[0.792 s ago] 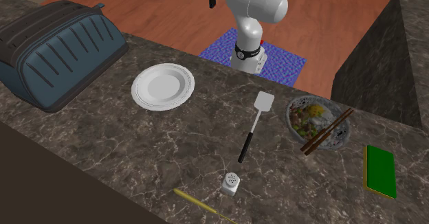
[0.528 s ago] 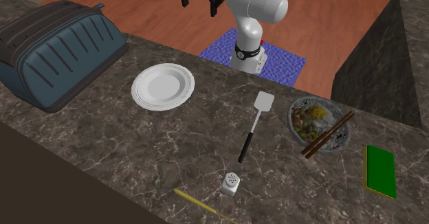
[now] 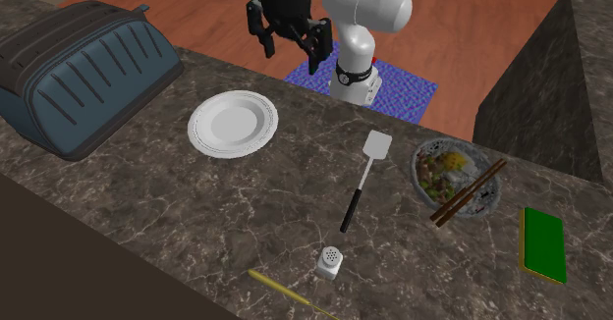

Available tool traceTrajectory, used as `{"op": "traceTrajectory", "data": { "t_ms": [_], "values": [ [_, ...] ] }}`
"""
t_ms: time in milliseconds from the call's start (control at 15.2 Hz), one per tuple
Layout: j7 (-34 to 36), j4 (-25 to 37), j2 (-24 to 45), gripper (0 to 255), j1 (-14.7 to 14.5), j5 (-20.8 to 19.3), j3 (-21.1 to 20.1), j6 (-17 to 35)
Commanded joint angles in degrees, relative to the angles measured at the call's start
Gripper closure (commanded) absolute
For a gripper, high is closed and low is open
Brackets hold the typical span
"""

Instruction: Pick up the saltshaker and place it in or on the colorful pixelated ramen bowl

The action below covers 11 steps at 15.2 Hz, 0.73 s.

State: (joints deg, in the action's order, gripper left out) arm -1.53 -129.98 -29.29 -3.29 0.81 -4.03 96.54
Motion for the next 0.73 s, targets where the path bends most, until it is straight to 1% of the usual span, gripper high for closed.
{"op": "traceTrajectory", "data": {
  "t_ms": [0, 330, 660],
  "values": [
    [1.6, 0.4, 2.9, 0, -0.7, 0.8, -1.5, 2.8],
    [5.1, 3.9, 11.4, 0, -2.1, 1.5, -4.6, 8.4],
    [8.7, 9.2, 20.5, 0, -3.5, 1.0, -7.4, 12.9]
  ]
}}
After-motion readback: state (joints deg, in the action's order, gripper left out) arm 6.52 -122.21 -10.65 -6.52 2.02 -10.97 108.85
